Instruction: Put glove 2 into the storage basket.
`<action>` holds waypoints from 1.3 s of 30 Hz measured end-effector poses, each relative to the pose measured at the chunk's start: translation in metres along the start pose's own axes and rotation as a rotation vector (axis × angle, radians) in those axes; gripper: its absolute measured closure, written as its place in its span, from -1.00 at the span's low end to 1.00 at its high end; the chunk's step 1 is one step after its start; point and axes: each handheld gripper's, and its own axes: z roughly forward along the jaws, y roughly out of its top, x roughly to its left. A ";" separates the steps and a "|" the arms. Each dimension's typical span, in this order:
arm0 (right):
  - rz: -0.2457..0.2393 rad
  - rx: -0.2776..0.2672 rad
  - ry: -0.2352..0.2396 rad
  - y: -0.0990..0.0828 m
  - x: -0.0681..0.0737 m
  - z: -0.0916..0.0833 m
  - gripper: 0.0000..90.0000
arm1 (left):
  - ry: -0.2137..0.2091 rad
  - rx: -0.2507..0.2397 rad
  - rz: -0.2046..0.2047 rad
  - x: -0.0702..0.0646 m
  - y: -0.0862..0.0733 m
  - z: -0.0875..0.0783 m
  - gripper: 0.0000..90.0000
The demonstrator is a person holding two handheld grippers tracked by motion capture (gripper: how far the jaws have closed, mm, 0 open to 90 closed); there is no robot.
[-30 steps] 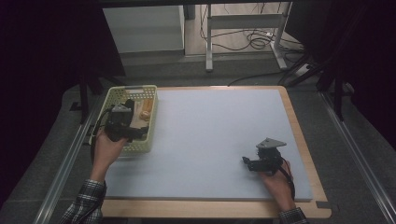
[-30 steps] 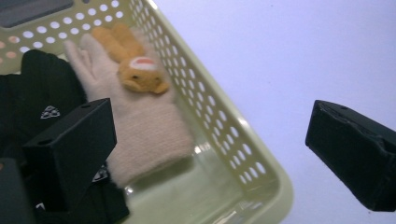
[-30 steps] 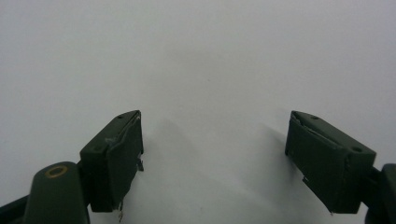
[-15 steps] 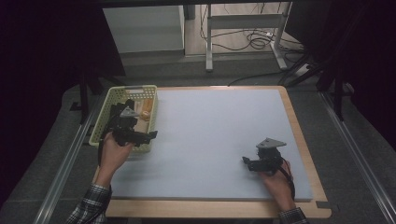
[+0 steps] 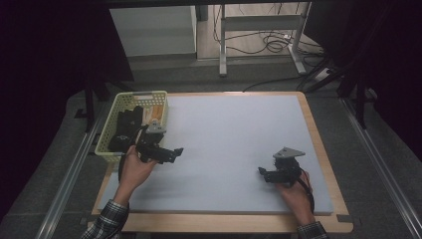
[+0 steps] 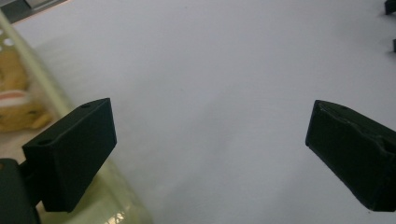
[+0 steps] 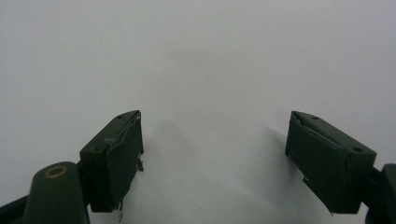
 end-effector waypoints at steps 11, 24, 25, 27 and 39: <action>0.000 0.000 0.000 0.000 0.000 0.000 -0.59 | -0.061 -0.009 0.066 -0.030 0.007 0.013 -0.96; 0.000 0.000 0.001 0.000 0.000 0.000 -0.59 | -0.128 0.002 0.090 -0.061 -0.011 0.038 -0.96; 0.000 0.000 0.001 0.000 0.000 0.000 -0.59 | -0.133 0.002 0.086 -0.061 -0.013 0.040 -0.96; -0.002 0.000 0.000 0.000 0.000 0.000 -0.59 | -0.146 0.003 0.075 -0.062 -0.018 0.044 -0.95; -0.002 0.000 0.000 0.000 0.000 0.000 -0.59 | -0.185 0.027 0.080 -0.065 -0.043 0.061 -0.96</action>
